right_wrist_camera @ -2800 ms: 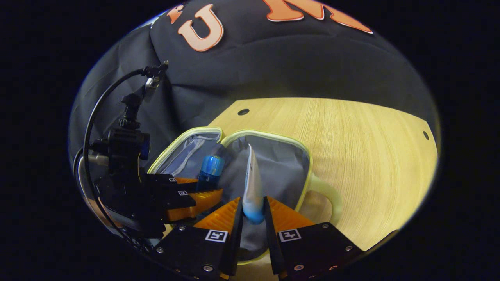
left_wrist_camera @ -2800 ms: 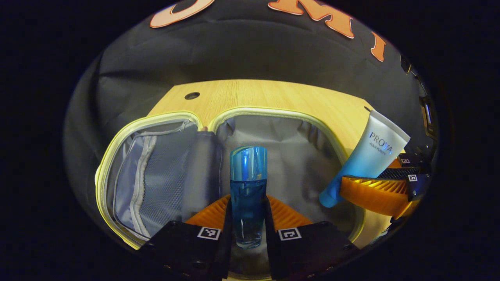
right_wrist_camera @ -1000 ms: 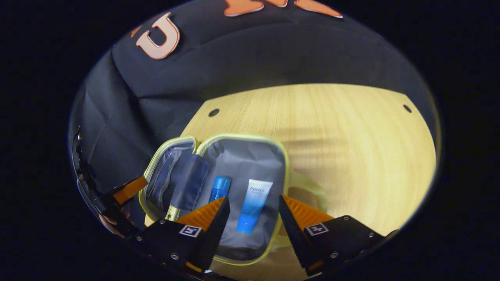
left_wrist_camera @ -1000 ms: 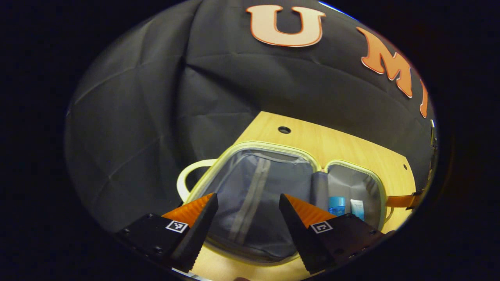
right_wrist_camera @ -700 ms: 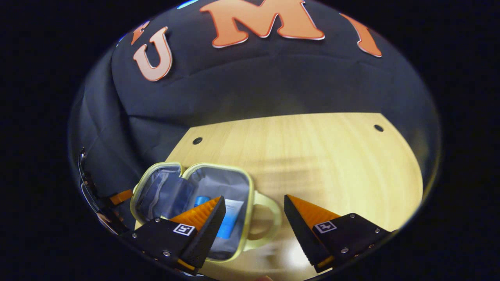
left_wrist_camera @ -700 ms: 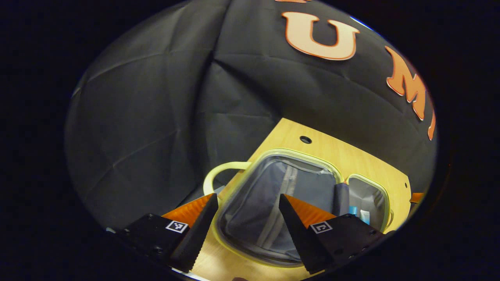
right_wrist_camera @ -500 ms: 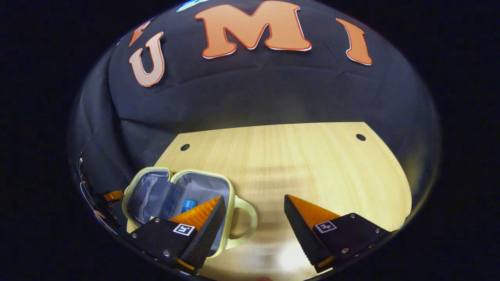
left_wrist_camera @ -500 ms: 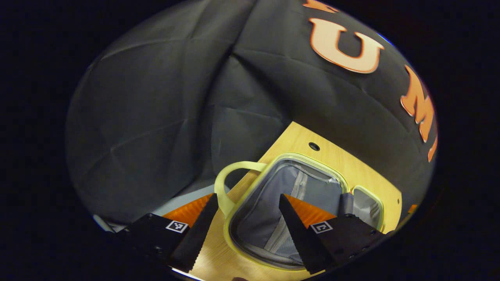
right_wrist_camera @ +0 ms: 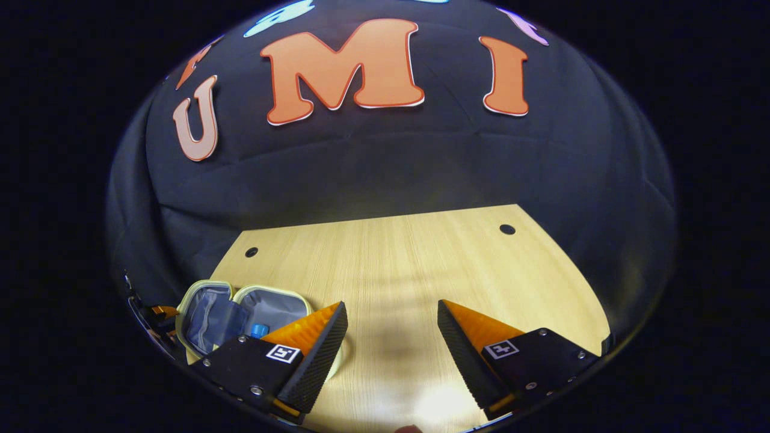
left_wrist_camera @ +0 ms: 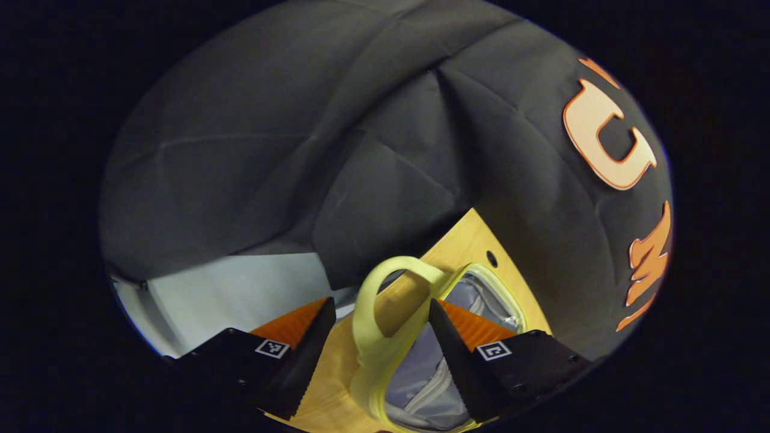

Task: First open the suitcase, pack the skin care products into it, and then close the suitcase.

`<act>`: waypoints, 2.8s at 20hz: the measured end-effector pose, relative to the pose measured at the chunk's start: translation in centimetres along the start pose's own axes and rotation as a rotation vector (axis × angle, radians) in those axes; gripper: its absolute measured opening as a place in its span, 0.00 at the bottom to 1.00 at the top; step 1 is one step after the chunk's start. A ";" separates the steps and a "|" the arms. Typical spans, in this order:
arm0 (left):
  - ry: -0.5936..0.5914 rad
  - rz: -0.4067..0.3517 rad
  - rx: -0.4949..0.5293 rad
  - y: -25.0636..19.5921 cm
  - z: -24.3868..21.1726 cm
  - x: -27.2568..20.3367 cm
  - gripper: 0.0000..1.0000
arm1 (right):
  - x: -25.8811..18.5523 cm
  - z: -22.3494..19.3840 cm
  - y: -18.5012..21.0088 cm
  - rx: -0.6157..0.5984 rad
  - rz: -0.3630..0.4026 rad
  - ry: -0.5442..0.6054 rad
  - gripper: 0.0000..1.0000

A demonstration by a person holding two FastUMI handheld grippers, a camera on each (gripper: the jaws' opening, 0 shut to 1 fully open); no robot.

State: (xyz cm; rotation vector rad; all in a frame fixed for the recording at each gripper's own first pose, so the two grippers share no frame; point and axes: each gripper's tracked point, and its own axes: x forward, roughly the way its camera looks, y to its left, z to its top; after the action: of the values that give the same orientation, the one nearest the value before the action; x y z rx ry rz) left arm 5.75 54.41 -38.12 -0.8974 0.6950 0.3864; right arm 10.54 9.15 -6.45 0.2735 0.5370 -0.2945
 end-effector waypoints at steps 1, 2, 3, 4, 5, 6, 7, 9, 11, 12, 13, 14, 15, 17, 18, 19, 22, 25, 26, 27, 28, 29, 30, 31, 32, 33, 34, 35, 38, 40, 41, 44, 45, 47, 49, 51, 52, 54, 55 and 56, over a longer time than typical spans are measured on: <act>0.011 -0.005 -0.006 -0.2 0.0 0.6 0.96 | -0.2 0.2 -0.4 -0.014 -0.008 -0.007 0.96; 0.016 -0.027 -0.015 -0.6 -0.1 1.1 0.96 | -0.1 0.2 -0.5 -0.027 -0.015 -0.008 0.96; 0.018 -0.045 -0.026 -1.0 0.1 0.9 0.96 | -0.3 0.1 -0.6 -0.035 -0.016 -0.005 0.96; 0.027 -0.065 -0.051 -1.5 0.0 1.1 0.94 | -0.2 0.0 -0.8 -0.041 -0.019 -0.002 0.96; 0.038 -0.066 -0.070 -1.4 -0.1 1.3 0.94 | -0.2 -0.1 -1.0 -0.044 -0.019 0.002 0.96; 0.041 -0.082 -0.102 -1.5 0.0 1.6 0.95 | -0.2 -0.3 -1.2 -0.045 -0.022 0.004 0.96; 0.055 -0.098 -0.141 -1.3 0.0 1.8 0.94 | -0.2 -0.3 -1.4 -0.046 -0.020 0.006 0.96; 0.101 -0.146 -0.279 -1.4 -0.7 2.3 0.94 | -0.2 -0.4 -1.5 -0.050 -0.013 0.007 0.96; 0.104 -0.177 -0.393 -1.2 -0.5 2.1 0.89 | -0.3 -0.3 -1.9 -0.061 -0.011 0.002 0.96; 0.091 -0.170 -0.429 -0.5 -0.1 1.8 0.75 | -0.3 -0.2 -2.1 -0.066 -0.012 -0.003 0.96; 0.088 -0.086 -0.444 1.0 -0.6 2.7 0.74 | -0.3 -0.2 -2.5 -0.071 -0.015 -0.005 0.96; 0.100 -0.100 -0.477 0.4 -1.2 2.8 0.22 | -0.3 -0.3 -2.7 -0.072 -0.014 0.000 0.96; 0.095 -0.100 -0.483 0.7 -0.8 2.2 0.24 | -0.3 -0.4 -2.9 -0.071 -0.012 0.000 0.96; 0.063 -0.073 -0.395 0.8 -1.0 2.6 0.20 | -0.3 -0.3 -3.1 -0.067 -0.006 -0.006 0.96; 0.056 -0.078 -0.351 0.3 -0.8 2.2 0.09 | -0.3 -0.3 -3.2 -0.067 -0.004 -0.010 0.96; 0.031 -0.081 -0.311 -0.1 -0.2 1.0 0.09 | -0.4 -0.3 -3.2 -0.067 0.002 -0.012 0.96; -0.024 -0.107 -0.222 -2.8 2.4 -1.8 0.09 | -0.4 0.2 -3.5 -0.071 0.012 -0.040 0.96; -0.073 -0.161 -0.153 -5.7 4.1 -4.7 0.09 | -0.5 0.7 -3.7 -0.071 0.027 -0.056 0.96; -0.085 -0.187 -0.137 -6.8 4.5 -5.7 0.09 | -0.5 0.9 -3.6 -0.070 0.036 -0.061 0.96; -0.094 -0.202 -0.114 -8.2 4.6 -6.8 0.09 | -0.4 0.9 -3.7 -0.068 0.043 -0.064 0.96; -0.099 -0.218 -0.083 -9.2 4.8 -7.4 0.09 | -0.4 0.9 -3.6 -0.062 0.059 -0.060 0.96; -0.111 -0.223 -0.041 -10.1 4.6 -8.0 0.09 | -0.6 0.9 -3.4 -0.049 0.075 -0.062 0.96; -0.115 -0.235 -0.010 -11.2 4.6 -8.4 0.08 | -0.6 1.0 -3.3 -0.040 0.088 -0.069 0.96; -0.128 -0.250 0.014 -12.6 4.7 -9.6 0.08 | -0.7 1.2 -3.3 -0.036 0.103 -0.076 0.96; -0.130 -0.274 0.028 -13.7 4.7 -10.5 0.09 | -0.9 1.2 -3.2 -0.035 0.113 -0.083 0.96; -0.143 -0.293 0.042 -14.8 4.6 -11.9 0.08 | -1.0 1.4 -3.2 -0.038 0.126 -0.091 0.96; -0.147 -0.307 0.058 -15.7 4.5 -12.8 0.08 | -1.2 1.4 -3.3 -0.041 0.133 -0.098 0.96; -0.152 -0.315 0.081 -16.6 4.0 -13.6 0.08 | -1.4 1.4 -3.4 -0.044 0.146 -0.101 0.96; -0.165 -0.359 0.158 -20.4 2.8 -15.9 0.08 | -1.5 0.9 -3.5 -0.033 0.187 -0.100 0.96; -0.165 -0.380 0.221 -22.8 1.7 -17.3 0.08 | -1.6 0.8 -3.8 -0.024 0.204 -0.100 0.96; -0.169 -0.385 0.251 -24.0 1.2 -17.9 0.08 | -1.7 0.7 -4.1 -0.018 0.210 -0.100 0.96; -0.161 -0.399 0.307 -27.3 -1.0 -19.2 0.08 | -2.3 0.3 -5.1 -0.007 0.232 -0.103 0.96; -0.156 -0.417 0.314 -28.5 -1.7 -19.7 0.08 | -2.4 0.3 -5.4 -0.003 0.238 -0.105 0.96; -0.135 -0.451 0.332 -30.7 -3.7 -20.5 0.08 | -2.7 0.3 -5.9 0.006 0.248 -0.107 0.95; -0.112 -0.479 0.359 -32.2 -5.9 -21.0 0.09 | -2.7 0.3 -6.5 0.014 0.253 -0.106 0.95; -0.084 -0.506 0.380 -34.3 -8.2 -21.5 0.09 | -2.6 0.0 -6.8 0.024 0.257 -0.101 0.96; -0.066 -0.521 0.386 -35.1 -9.3 -21.5 0.08 | -2.7 0.0 -6.7 0.028 0.262 -0.099 0.95; -0.036 -0.543 0.399 -36.4 -11.6 -21.5 0.08 | -2.8 0.1 -7.0 0.032 0.265 -0.097 0.95; -0.021 -0.551 0.408 -36.9 -12.8 -21.4 0.08 | -2.9 0.1 -7.2 0.032 0.264 -0.099 0.95; -0.005 -0.560 0.418 -37.5 -14.0 -21.5 0.08 | -3.1 0.2 -7.4 0.031 0.268 -0.102 0.95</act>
State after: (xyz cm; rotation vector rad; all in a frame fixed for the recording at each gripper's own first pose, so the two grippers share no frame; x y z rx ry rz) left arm 6.52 20.87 -7.56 -0.6534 0.4668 -0.2503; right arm 5.59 2.89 -5.95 0.3545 0.3901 -0.0564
